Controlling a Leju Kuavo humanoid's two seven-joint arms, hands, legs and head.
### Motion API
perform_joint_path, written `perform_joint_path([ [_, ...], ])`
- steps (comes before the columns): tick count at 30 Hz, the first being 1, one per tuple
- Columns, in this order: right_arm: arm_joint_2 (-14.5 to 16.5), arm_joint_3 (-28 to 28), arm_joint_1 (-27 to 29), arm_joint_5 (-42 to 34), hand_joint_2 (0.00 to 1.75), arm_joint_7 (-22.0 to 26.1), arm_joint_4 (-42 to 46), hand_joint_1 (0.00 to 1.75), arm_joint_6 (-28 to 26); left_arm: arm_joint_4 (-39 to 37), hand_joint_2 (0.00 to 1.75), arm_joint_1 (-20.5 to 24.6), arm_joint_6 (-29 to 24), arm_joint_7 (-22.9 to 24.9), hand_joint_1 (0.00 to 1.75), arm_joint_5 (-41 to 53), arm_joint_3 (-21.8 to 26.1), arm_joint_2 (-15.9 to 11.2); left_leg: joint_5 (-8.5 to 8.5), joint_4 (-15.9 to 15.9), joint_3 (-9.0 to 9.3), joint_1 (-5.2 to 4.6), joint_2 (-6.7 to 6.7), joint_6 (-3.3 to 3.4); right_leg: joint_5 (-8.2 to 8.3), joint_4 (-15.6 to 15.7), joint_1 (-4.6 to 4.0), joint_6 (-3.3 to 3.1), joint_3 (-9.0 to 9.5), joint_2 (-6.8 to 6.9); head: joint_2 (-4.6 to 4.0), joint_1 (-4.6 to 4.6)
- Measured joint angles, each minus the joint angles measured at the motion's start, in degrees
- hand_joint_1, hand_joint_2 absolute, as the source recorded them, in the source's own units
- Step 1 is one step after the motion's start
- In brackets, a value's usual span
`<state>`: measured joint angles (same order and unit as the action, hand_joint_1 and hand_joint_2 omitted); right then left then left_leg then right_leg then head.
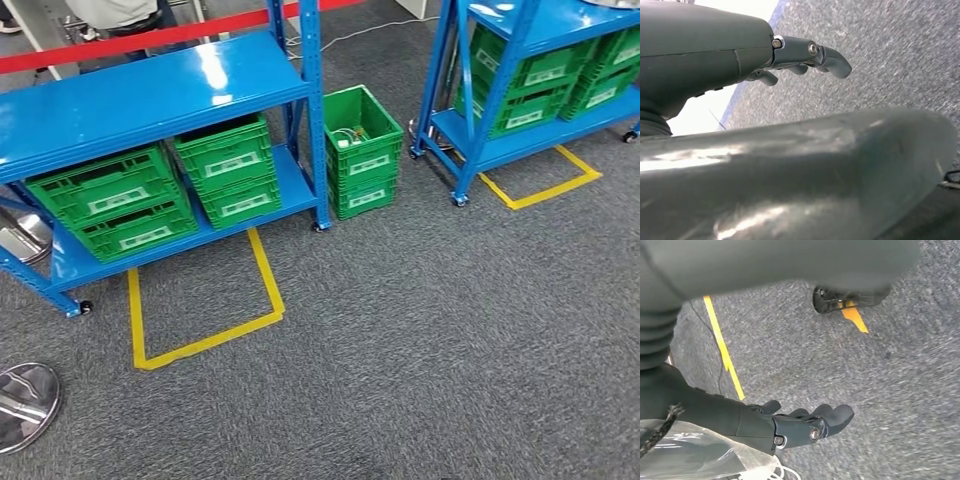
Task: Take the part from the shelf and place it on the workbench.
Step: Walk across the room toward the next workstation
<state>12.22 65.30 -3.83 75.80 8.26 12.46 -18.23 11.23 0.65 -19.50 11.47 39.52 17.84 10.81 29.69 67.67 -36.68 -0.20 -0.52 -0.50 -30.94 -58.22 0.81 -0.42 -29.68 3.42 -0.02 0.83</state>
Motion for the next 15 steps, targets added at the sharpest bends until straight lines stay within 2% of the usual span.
perform_joint_path([
  [1, 0.02, -0.01, -0.03, 0.04, 1.75, 0.00, -0.01, 0.00, 0.00, 0.00, 0.00, 0.04, 0.00, -0.01, 0.00, 0.01, 0.00, -0.04, -1.44, -3.68, 1.82, -0.32, -1.20, 0.56, -0.23, 0.01, -0.18, 0.14, 0.13, 0.53, 0.00, -0.02],
  [3, 0.04, -0.01, -0.07, 0.13, 1.75, -0.03, -0.01, 0.00, -0.03, 0.00, 0.00, 0.25, 0.00, -0.03, 0.00, 0.03, 0.00, -0.06, -2.34, -8.20, 3.93, -0.91, -3.03, 1.44, -0.65, 0.05, -0.47, 0.60, 0.40, 1.59, -0.01, -0.03],
  [4, 0.05, -0.01, -0.12, 0.16, 1.75, -0.05, -0.01, 0.00, -0.04, 0.00, 0.00, 0.29, 0.00, -0.03, 0.00, 0.03, 0.00, -0.08, -2.00, -8.63, 4.03, -1.11, -3.18, 1.64, -0.76, 0.14, -0.55, 0.89, 0.49, 2.16, -0.01, -0.03],
  [6, 0.05, -0.02, -0.31, 0.19, 1.75, -0.11, 0.00, 0.00, -0.07, 0.01, 0.00, 0.15, 0.00, -0.03, 0.00, 0.03, 0.01, -0.08, -2.26, -9.42, 4.27, -0.93, -2.11, 1.91, -1.01, 0.37, -0.55, 1.44, 1.02, 2.73, -0.01, -0.07],
  [8, 0.04, -0.04, -0.45, 0.20, 1.75, -0.13, 0.00, 0.00, -0.07, 0.01, 0.00, 0.08, -0.03, -0.03, 0.00, 0.03, 0.03, -0.07, -2.75, -10.45, 4.89, -0.48, -0.98, 2.33, -2.57, -1.78, -0.45, 2.00, 0.17, 0.51, -0.01, -0.30],
  [10, 0.04, -0.05, -0.32, 0.18, 1.75, -0.16, 0.00, 0.00, -0.07, 0.01, 0.00, 0.21, -0.07, -0.04, 0.00, 0.05, 0.04, 0.03, -2.94, -10.81, 5.04, -0.25, 0.23, 2.65, -5.74, -8.60, -0.26, 2.40, -3.43, -2.39, -0.02, -0.60],
  [11, 0.04, -0.05, -0.20, 0.17, 1.75, -0.17, 0.00, 0.00, -0.07, 0.00, 0.00, 0.29, -0.07, -0.04, 0.00, 0.05, 0.05, 0.07, -2.92, -10.80, 5.02, -0.24, 0.89, 2.73, -7.01, -12.38, -0.19, 2.55, -5.57, -2.97, -0.02, -0.65],
  [12, 0.04, -0.04, -0.07, 0.15, 1.75, -0.19, 0.00, 0.00, -0.07, 0.00, 0.00, 0.30, -0.07, -0.04, 0.00, 0.05, 0.05, 0.10, -2.88, -10.79, 5.07, -0.23, 1.57, 2.75, -7.33, -14.85, -0.15, 2.69, -7.16, -3.20, -0.02, -0.67],
  [13, 0.04, -0.04, 0.01, 0.13, 1.75, -0.20, 0.00, 0.00, -0.07, 0.01, 0.00, 0.27, -0.07, -0.04, 0.00, 0.05, 0.07, 0.10, -2.83, -10.77, 5.16, -0.21, 2.27, 2.72, -6.44, -15.20, -0.10, 2.81, -7.78, -3.29, -0.02, -0.68],
  [14, 0.03, -0.03, 0.03, 0.13, 1.75, -0.19, 0.00, 0.00, -0.08, 0.01, 0.00, 0.26, -0.07, -0.04, 0.00, 0.04, 0.08, 0.12, -2.75, -10.73, 5.31, -0.16, 2.99, 2.60, -4.47, -13.28, -0.02, 2.91, -7.30, -3.39, -0.02, -0.69],
  [15, 0.01, -0.03, 0.02, 0.13, 1.75, -0.19, 0.00, 0.00, -0.08, 0.01, 0.00, 0.24, -0.07, -0.03, 0.00, 0.04, 0.08, 0.15, -2.62, -10.64, 5.46, -0.10, 3.70, 2.41, -1.93, -9.66, 0.13, 3.00, -5.96, -3.81, -0.02, -0.69],
])
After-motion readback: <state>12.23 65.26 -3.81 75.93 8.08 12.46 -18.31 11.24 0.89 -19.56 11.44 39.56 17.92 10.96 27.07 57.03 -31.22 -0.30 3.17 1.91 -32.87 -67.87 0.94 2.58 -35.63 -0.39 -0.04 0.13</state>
